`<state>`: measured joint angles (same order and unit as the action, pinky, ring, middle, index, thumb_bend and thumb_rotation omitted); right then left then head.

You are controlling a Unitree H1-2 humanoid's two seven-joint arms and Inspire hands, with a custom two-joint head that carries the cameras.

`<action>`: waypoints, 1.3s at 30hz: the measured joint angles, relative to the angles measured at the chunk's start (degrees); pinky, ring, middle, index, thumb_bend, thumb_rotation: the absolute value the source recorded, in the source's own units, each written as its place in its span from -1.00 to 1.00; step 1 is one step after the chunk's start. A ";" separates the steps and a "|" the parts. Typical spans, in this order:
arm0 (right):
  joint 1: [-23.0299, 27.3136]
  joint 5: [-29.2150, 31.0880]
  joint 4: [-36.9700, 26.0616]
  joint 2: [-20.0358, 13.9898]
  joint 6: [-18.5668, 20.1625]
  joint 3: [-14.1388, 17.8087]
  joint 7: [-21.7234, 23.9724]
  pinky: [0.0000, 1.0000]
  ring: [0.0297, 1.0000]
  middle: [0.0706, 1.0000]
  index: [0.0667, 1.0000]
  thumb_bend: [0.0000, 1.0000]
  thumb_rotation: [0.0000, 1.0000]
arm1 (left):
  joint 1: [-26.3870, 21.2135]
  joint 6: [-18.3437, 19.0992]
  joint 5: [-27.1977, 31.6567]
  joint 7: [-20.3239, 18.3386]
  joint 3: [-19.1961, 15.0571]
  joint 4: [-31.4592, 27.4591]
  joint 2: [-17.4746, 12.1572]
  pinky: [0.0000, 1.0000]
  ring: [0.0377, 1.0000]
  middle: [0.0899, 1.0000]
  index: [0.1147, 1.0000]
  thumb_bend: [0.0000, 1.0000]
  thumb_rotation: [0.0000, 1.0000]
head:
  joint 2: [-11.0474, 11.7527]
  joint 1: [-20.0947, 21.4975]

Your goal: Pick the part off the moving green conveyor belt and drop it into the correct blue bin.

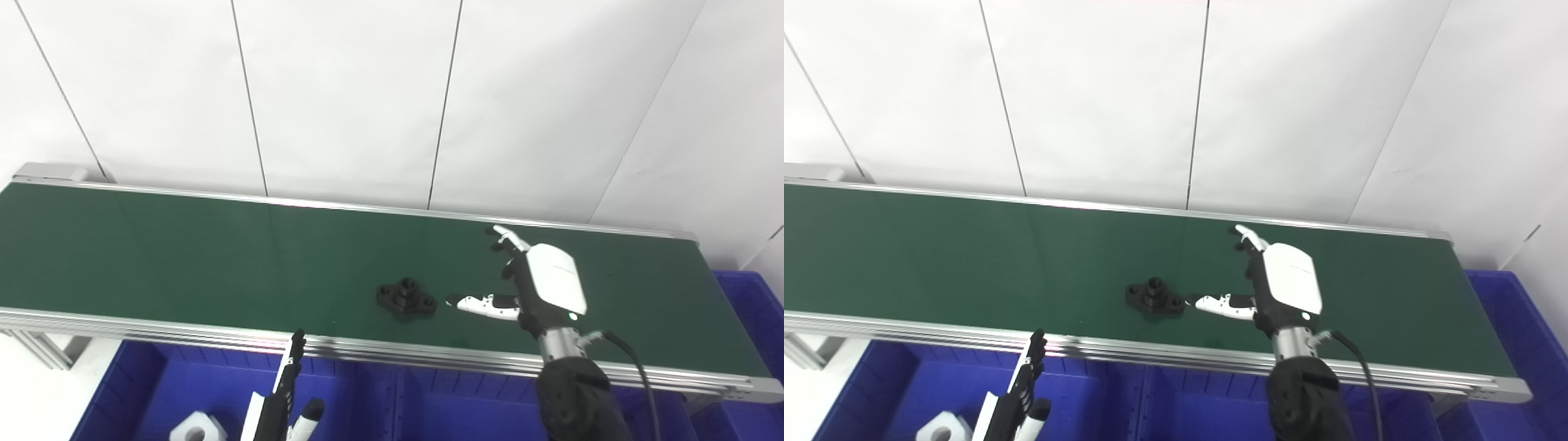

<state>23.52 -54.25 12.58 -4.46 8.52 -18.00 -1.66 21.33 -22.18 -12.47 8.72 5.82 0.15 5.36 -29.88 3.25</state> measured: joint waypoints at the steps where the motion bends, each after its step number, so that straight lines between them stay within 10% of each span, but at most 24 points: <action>1: 0.64 -0.13 1.04 -0.03 0.00 -0.35 -0.04 -0.42 -0.18 0.30 0.61 0.83 0.05 | -0.08 0.00 -0.02 0.00 0.03 0.00 0.03 1.00 1.00 1.00 1.00 0.49 0.97 | 0.00 0.00; 11: 10.64 -1.28 14.44 -1.97 0.01 -7.35 -0.24 -0.59 -0.45 -0.16 0.48 0.86 0.13 | -0.10 0.06 -0.20 0.00 0.60 0.02 0.49 1.00 1.00 1.00 1.00 0.46 0.96 | -0.35 -0.79; 27: 13.88 -2.57 21.07 -2.16 2.66 -14.03 4.68 -0.56 -0.43 -0.24 0.22 0.84 0.22 | 0.41 0.65 0.21 -0.01 1.29 -1.74 1.07 1.00 1.00 1.00 1.00 0.53 0.94 | -1.58 -1.41; 30: 15.17 -5.19 22.53 -2.75 3.05 -17.44 6.62 -0.62 -0.52 -0.40 -0.12 0.82 0.28 | 0.72 0.80 0.05 -0.01 1.42 -2.66 1.07 1.00 1.00 1.00 1.00 0.50 0.96 | -1.93 -1.49; 39: 15.86 -6.58 24.60 -3.40 4.83 -19.47 5.67 -0.68 -0.59 -0.52 -0.43 0.09 -0.28 | 1.63 1.42 -0.35 -0.01 1.48 -3.48 1.06 1.00 1.00 1.00 1.00 0.53 0.99 | -2.90 -1.32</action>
<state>39.38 -60.83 37.19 -7.86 13.35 -37.47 4.00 22.97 -20.76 -12.82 8.72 7.29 -3.33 6.42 -32.78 1.93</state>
